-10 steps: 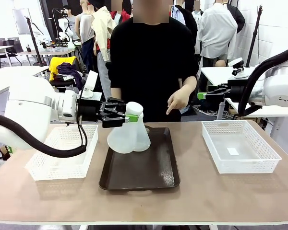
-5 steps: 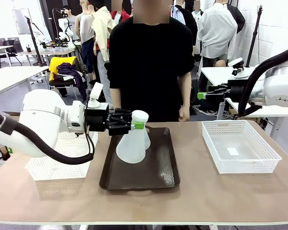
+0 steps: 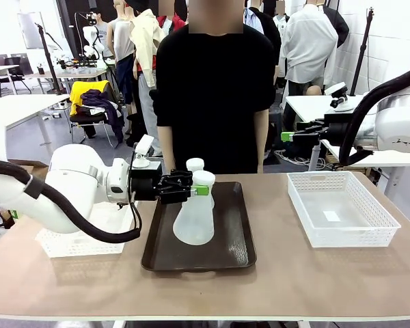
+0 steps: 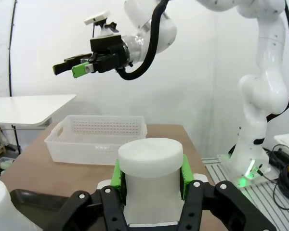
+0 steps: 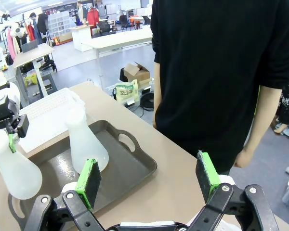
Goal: Prepare the laboratory tools.
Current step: Place the picked Big flask upright in the Handle tray as directed by the person.
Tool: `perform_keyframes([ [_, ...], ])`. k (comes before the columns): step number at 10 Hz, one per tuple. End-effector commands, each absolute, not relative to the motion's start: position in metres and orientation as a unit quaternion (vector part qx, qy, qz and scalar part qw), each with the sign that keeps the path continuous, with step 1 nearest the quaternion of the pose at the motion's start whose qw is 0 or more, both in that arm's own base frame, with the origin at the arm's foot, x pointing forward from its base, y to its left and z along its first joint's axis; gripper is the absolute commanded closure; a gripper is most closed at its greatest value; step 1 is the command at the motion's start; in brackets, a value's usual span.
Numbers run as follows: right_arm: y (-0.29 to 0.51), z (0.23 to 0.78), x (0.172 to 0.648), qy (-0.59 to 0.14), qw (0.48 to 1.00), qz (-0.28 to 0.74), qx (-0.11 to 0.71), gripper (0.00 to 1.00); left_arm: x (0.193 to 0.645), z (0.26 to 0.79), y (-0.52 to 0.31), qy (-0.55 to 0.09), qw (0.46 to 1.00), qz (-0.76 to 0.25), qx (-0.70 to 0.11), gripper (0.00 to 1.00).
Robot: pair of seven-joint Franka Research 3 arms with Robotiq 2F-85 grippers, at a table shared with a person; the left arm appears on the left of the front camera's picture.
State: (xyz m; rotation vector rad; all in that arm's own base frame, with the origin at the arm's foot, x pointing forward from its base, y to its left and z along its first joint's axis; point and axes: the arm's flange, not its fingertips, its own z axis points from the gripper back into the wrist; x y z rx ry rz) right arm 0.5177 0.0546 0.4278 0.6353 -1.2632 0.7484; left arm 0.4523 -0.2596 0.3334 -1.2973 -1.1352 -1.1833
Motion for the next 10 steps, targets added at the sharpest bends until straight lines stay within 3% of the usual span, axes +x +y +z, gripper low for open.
perform_keyframes([
  [1, 0.055, 0.429, 0.517, -0.561, 0.701, 0.335, 0.286, 0.00, 0.467, 0.321, -0.254, -0.494, 0.479, -0.464, -0.558, 1.00],
  [5, 0.055, 0.429, 0.517, -0.561, 0.701, 0.335, 0.286, 0.00, 0.468, 0.301, -0.259, -0.507, 0.482, -0.481, -0.528, 1.00],
  [7, 0.055, 0.429, 0.517, -0.561, 0.701, 0.335, 0.286, 0.00, 0.463, 0.297, -0.262, -0.514, 0.489, -0.523, -0.472, 1.00],
  [10, 0.055, 0.429, 0.517, -0.561, 0.701, 0.335, 0.286, 0.00, 0.469, 0.289, -0.262, -0.511, 0.487, -0.518, -0.484, 1.00],
])
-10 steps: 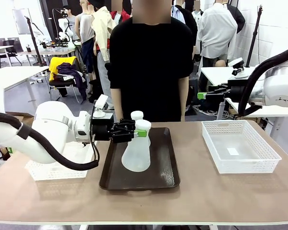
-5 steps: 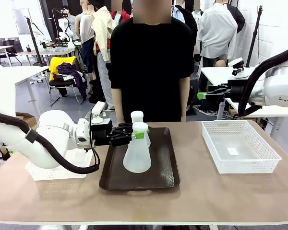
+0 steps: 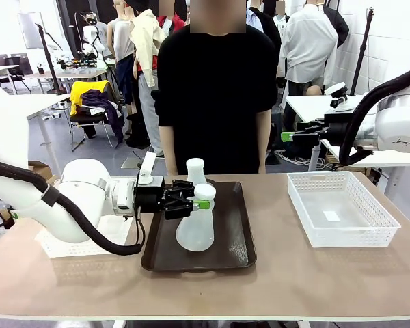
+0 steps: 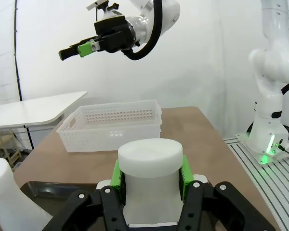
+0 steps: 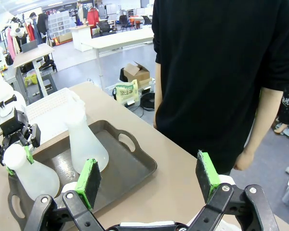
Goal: Prepare the laboratory tools.
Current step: Place the picked Big flask upright in the Handle tray as directed by the person.
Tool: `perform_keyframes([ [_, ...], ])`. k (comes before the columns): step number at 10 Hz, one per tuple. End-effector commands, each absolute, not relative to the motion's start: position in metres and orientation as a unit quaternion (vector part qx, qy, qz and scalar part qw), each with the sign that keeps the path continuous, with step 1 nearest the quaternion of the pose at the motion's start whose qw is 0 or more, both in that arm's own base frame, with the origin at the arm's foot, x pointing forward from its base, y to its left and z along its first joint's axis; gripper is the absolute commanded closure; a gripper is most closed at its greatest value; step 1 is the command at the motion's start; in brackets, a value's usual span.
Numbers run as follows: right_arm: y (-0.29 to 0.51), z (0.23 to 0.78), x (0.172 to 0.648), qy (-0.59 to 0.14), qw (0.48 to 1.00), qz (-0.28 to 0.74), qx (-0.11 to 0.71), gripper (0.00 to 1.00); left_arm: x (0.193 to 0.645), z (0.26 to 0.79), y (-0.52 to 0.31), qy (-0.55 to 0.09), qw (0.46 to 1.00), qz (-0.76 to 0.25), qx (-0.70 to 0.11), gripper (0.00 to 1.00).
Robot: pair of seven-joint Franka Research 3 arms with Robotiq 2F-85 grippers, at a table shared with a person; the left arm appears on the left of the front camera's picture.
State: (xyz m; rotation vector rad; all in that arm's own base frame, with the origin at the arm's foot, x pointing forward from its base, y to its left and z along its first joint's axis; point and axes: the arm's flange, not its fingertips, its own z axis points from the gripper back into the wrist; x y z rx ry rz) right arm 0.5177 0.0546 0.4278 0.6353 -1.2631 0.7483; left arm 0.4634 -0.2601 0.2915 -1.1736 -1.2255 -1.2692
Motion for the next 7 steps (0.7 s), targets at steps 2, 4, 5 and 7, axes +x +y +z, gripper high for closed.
perform_keyframes([
  [2, 0.055, 0.429, 0.517, -0.561, 0.701, 0.335, 0.286, 0.00, 0.472, 0.285, -0.259, -0.509, 0.496, -0.508, -0.487, 1.00],
  [4, 0.055, 0.429, 0.517, -0.561, 0.701, 0.335, 0.286, 0.00, 0.471, 0.286, -0.256, -0.505, 0.501, -0.507, -0.487, 0.73],
  [5, 0.055, 0.429, 0.517, -0.561, 0.701, 0.335, 0.286, 0.00, 0.470, 0.288, -0.253, -0.506, 0.502, -0.506, -0.485, 0.53],
  [7, 0.055, 0.429, 0.517, -0.561, 0.701, 0.335, 0.286, 0.00, 0.467, 0.294, -0.244, -0.507, 0.508, -0.507, -0.478, 0.13],
])
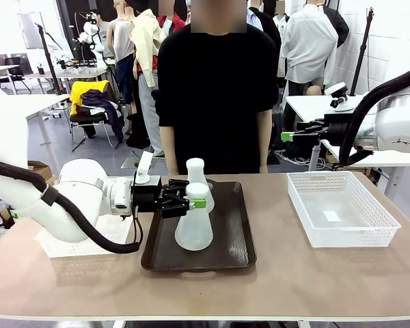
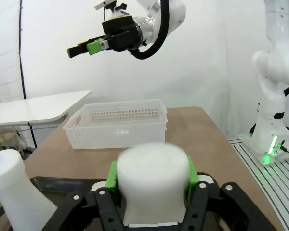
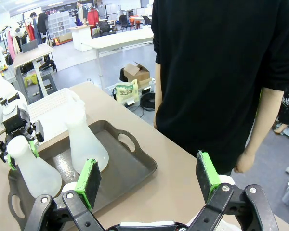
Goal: Prepare the laboratory tools.
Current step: Place the picked Big flask upright in the Handle tray as directed by the person.
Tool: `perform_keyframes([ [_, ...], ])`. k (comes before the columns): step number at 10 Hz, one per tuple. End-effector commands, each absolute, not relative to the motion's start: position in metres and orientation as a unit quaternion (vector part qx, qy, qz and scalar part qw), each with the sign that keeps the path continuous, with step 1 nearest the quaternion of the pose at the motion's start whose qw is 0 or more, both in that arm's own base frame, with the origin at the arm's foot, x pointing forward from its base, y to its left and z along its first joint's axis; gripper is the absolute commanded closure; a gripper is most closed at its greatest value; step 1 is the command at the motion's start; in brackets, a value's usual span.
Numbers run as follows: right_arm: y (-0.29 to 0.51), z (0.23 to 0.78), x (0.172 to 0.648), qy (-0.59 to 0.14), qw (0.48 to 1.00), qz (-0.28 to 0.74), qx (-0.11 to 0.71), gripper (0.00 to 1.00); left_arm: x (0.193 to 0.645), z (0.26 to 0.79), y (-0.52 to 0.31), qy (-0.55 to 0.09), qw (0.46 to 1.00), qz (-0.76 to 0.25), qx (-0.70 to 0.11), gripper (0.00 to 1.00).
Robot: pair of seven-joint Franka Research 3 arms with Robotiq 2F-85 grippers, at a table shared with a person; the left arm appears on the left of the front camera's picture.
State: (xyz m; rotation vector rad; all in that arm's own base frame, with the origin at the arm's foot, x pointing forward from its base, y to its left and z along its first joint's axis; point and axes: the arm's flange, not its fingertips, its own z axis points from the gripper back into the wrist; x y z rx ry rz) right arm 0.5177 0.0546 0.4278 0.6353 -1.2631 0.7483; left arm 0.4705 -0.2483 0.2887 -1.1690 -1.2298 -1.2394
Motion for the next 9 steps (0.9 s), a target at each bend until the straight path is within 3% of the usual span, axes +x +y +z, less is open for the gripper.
perform_keyframes([
  [1, 0.055, 0.429, 0.517, -0.561, 0.701, 0.335, 0.286, 0.00, 0.467, 0.298, -0.238, -0.506, 0.518, -0.515, -0.460, 0.00],
  [5, 0.055, 0.429, 0.517, -0.561, 0.701, 0.335, 0.286, 0.00, 0.463, 0.310, -0.228, -0.483, 0.541, -0.529, -0.441, 0.00],
  [7, 0.055, 0.429, 0.517, -0.561, 0.701, 0.335, 0.286, 0.00, 0.461, 0.310, -0.225, -0.438, 0.553, -0.540, -0.460, 0.00],
  [8, 0.055, 0.429, 0.517, -0.561, 0.701, 0.335, 0.286, 0.00, 0.466, 0.306, -0.228, -0.490, 0.536, -0.525, -0.444, 0.00],
  [9, 0.055, 0.429, 0.517, -0.561, 0.701, 0.335, 0.286, 0.00, 0.466, 0.306, -0.228, -0.490, 0.536, -0.525, -0.444, 0.00],
])
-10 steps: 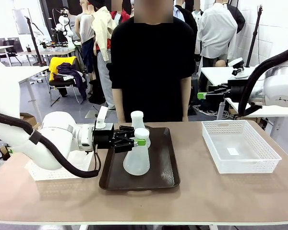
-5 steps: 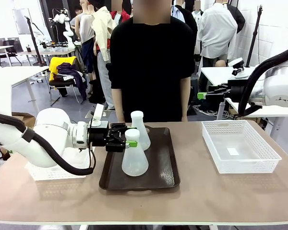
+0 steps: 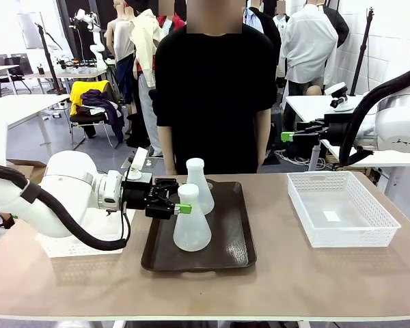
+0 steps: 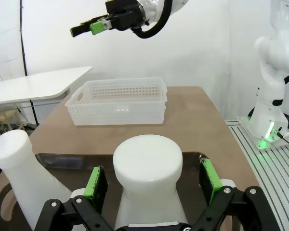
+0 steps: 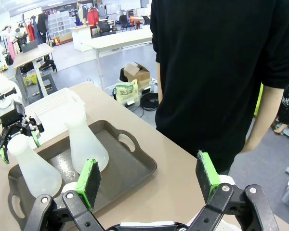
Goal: Prepare the laboratory tools.
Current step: Place the picked Big flask upright in the Handle tray as directed by the person.
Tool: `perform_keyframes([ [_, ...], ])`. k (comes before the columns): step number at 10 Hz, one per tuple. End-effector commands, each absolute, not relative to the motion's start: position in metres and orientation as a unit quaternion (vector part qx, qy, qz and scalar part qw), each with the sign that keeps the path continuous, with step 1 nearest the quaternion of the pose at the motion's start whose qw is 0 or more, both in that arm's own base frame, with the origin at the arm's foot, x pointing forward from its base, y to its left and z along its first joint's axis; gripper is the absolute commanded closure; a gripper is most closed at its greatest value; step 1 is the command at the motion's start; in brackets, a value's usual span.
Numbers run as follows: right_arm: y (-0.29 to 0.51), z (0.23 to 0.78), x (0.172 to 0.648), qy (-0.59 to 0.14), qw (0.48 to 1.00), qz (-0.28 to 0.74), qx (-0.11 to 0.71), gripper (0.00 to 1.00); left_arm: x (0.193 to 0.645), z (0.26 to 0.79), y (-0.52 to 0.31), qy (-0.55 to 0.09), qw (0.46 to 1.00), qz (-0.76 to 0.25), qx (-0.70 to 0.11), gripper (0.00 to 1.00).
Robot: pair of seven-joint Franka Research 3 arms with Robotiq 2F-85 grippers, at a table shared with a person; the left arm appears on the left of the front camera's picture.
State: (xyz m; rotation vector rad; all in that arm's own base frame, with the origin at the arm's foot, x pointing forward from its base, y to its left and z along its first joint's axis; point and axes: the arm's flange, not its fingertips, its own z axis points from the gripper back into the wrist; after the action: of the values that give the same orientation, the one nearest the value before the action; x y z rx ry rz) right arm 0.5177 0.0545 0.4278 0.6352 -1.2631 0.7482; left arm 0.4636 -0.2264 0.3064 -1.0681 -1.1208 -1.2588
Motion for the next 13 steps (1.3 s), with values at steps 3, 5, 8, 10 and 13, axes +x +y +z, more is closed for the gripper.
perform_keyframes([
  [3, 0.0553, 0.4287, 0.5175, -0.561, 0.701, 0.335, 0.286, 0.00, 0.4665, 0.3059, -0.2277, -0.490, 0.536, -0.525, -0.444, 0.00],
  [5, 0.0553, 0.4287, 0.5175, -0.561, 0.701, 0.335, 0.286, 0.00, 0.4665, 0.3059, -0.2277, -0.490, 0.536, -0.525, -0.444, 0.00],
  [8, 0.0553, 0.4287, 0.5175, -0.561, 0.701, 0.335, 0.286, 0.00, 0.4665, 0.3059, -0.2277, -0.490, 0.536, -0.525, -0.444, 0.00],
  [10, 0.0553, 0.4287, 0.5175, -0.561, 0.701, 0.335, 0.286, 0.00, 0.4665, 0.3059, -0.2277, -0.490, 0.536, -0.525, -0.444, 0.00],
  [13, 0.0553, 0.4287, 0.5175, -0.561, 0.701, 0.335, 0.286, 0.00, 0.4665, 0.3059, -0.2277, -0.490, 0.536, -0.525, -0.444, 0.00],
])
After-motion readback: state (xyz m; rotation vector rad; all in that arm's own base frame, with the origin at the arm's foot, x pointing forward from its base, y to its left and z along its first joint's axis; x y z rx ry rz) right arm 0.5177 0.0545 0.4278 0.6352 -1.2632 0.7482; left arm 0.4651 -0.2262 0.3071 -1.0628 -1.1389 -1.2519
